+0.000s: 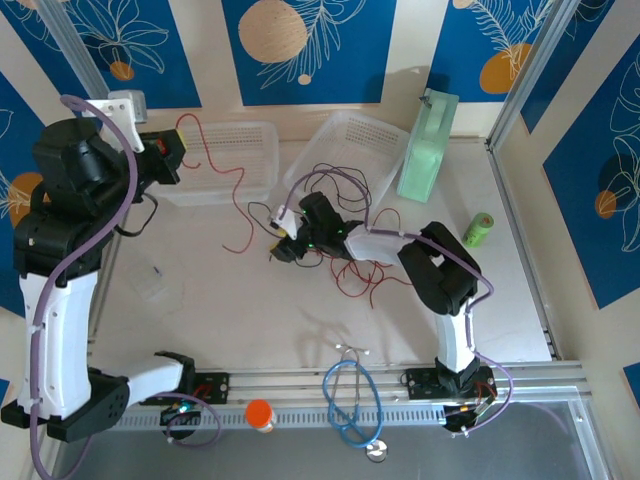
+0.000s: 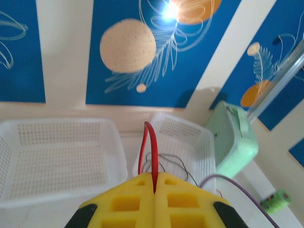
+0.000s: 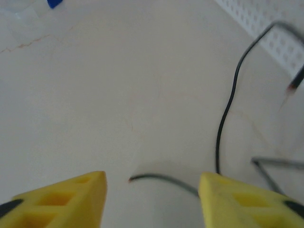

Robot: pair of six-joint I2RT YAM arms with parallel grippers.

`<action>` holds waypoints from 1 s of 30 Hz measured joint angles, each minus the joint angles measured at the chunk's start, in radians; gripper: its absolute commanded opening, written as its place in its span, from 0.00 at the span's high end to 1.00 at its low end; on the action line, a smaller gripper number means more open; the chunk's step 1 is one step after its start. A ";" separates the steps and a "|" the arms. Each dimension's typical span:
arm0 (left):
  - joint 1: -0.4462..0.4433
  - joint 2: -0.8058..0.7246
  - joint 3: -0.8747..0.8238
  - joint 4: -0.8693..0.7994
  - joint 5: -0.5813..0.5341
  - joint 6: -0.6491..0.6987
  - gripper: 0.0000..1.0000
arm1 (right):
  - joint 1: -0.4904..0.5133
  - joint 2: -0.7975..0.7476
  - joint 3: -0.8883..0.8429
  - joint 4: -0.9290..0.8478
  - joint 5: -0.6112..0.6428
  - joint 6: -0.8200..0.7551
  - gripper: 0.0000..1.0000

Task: Untangle the cables

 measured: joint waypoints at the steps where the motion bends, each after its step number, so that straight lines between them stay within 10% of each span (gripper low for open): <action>1: 0.000 -0.007 -0.025 0.039 -0.023 0.005 1.00 | 0.001 -0.032 -0.041 -0.004 0.010 0.014 0.75; 3: 0.000 -0.008 -0.067 0.115 -0.068 0.020 1.00 | 0.001 -0.100 -0.110 -0.021 0.027 0.040 0.99; 30: 0.005 0.544 -0.407 1.205 -0.444 0.284 1.00 | 0.083 -1.227 -0.544 -0.541 0.255 0.600 1.00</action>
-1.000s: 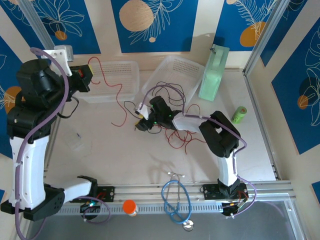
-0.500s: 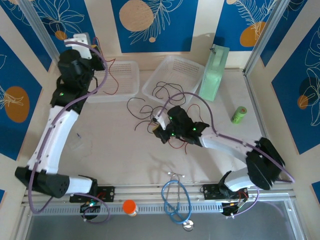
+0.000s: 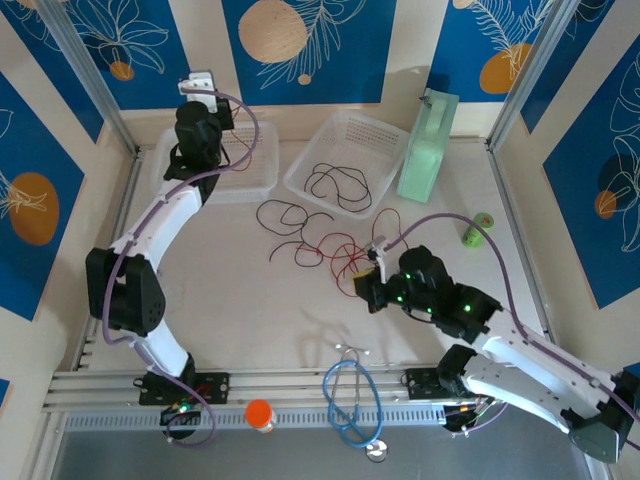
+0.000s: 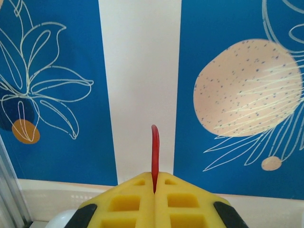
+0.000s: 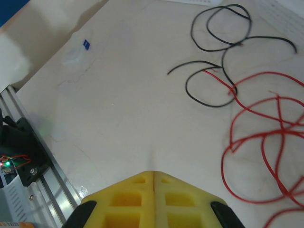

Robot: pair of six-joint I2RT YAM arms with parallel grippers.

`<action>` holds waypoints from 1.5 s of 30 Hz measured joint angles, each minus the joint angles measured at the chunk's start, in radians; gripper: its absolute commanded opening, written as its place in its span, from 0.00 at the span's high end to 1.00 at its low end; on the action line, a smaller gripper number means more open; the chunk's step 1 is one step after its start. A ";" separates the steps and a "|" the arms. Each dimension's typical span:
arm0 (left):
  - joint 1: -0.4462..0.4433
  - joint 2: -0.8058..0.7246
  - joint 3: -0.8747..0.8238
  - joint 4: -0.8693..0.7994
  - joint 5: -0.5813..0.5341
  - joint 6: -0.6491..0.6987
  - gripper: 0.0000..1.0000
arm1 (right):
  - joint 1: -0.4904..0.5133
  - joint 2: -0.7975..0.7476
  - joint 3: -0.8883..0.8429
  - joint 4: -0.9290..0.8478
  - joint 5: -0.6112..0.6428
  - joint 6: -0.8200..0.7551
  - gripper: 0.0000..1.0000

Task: Untangle the cables

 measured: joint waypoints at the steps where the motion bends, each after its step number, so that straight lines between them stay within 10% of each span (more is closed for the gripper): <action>1: 0.001 0.006 -0.016 0.013 -0.005 -0.001 1.00 | 0.000 -0.026 -0.008 -0.021 0.011 0.011 0.98; 12: 0.002 0.049 -0.232 -0.011 -0.025 -0.166 0.99 | -0.109 -0.053 0.022 -0.178 0.057 0.103 0.74; 25: 0.002 0.013 -0.240 -0.267 0.129 -0.290 0.00 | -0.339 0.299 0.079 -0.209 -0.114 0.273 0.49; 40: 0.002 -0.433 -0.194 -0.444 0.238 -0.276 0.00 | -0.374 0.593 0.079 -0.024 -0.094 0.336 0.54; 45: 0.002 -0.537 -0.174 -0.621 0.254 -0.306 0.01 | -0.374 0.680 0.094 0.009 -0.086 0.332 0.85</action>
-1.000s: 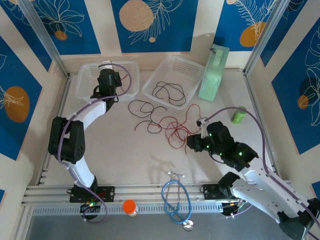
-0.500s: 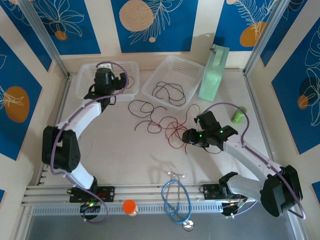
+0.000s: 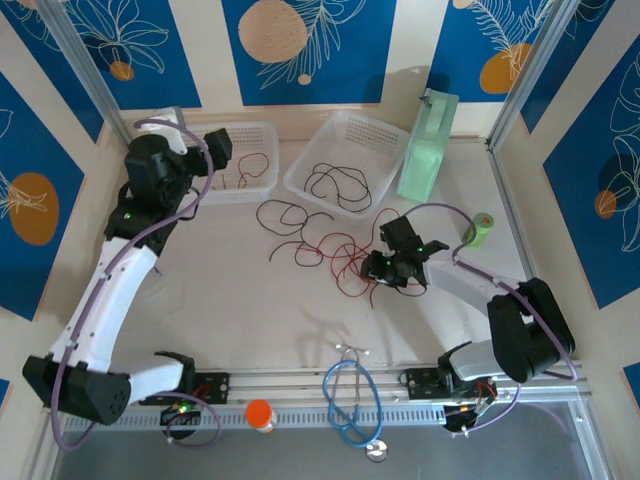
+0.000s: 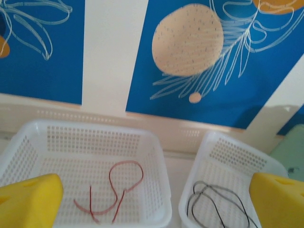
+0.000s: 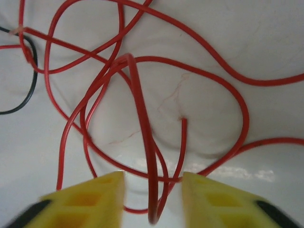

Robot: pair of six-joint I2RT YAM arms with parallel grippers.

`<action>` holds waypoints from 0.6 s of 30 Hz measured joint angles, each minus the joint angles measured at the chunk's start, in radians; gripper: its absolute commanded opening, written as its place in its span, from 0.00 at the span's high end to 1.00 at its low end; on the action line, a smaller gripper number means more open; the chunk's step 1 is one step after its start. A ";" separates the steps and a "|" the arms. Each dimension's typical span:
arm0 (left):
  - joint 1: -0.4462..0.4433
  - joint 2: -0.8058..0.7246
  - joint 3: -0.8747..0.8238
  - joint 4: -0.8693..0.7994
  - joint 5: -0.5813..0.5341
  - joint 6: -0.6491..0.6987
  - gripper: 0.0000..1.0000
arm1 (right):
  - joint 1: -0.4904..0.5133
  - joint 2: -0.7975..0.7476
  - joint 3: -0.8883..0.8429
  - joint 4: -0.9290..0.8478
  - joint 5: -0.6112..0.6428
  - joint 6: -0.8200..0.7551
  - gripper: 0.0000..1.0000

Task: Untangle the cables

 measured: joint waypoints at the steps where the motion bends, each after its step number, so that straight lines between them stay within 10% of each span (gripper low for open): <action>1: 0.000 -0.015 0.000 -0.036 0.007 -0.008 0.01 | 0.000 0.002 0.004 0.002 -0.001 -0.003 0.92; 18: -0.064 -0.145 -0.120 -0.282 0.374 -0.076 0.12 | 0.004 -0.436 0.443 -0.338 -0.145 -0.183 1.00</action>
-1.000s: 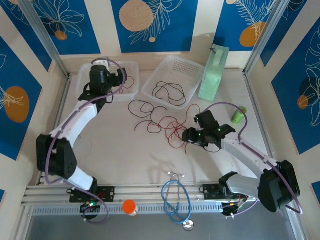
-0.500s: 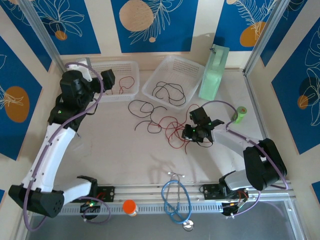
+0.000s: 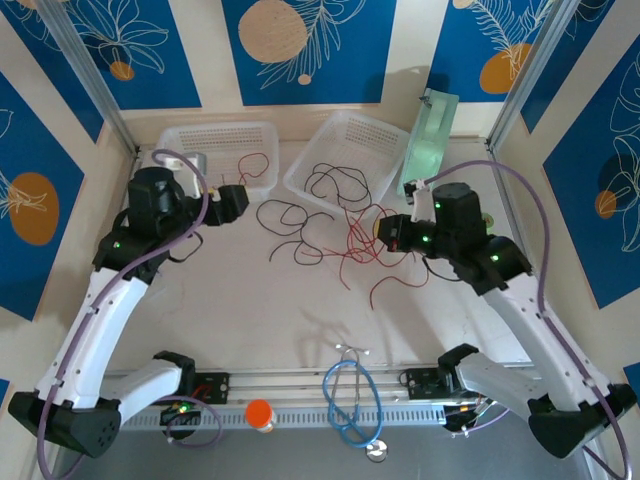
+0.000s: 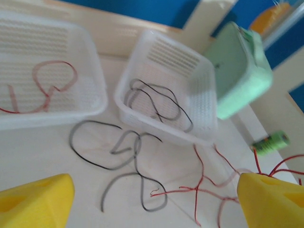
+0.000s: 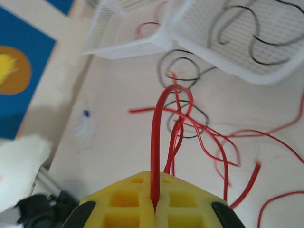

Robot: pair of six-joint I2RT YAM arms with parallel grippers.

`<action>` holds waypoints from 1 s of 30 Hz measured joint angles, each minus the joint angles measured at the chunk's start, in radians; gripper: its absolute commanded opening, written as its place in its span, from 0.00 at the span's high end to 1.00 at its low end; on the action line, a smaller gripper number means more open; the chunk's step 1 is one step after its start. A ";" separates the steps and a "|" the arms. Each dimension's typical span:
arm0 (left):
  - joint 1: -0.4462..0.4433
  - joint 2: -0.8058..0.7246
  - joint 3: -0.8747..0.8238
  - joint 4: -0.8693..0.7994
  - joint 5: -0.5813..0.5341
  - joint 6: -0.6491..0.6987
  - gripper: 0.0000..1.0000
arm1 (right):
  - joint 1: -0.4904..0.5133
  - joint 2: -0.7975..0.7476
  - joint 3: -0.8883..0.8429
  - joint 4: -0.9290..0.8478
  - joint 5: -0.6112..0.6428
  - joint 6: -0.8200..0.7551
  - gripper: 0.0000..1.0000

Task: Untangle the cables

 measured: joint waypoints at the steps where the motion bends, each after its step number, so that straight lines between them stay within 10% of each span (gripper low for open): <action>1: -0.014 0.001 -0.007 0.003 0.024 -0.001 0.12 | 0.000 0.000 0.030 -0.023 -0.024 -0.013 1.00; 17: -0.358 0.040 -0.054 0.256 0.271 0.114 0.09 | 0.005 0.146 0.302 -0.169 -0.437 -0.321 1.00; 30: -0.537 0.101 -0.148 0.302 0.124 0.253 0.08 | -0.014 0.167 0.332 -0.091 -0.501 -0.259 1.00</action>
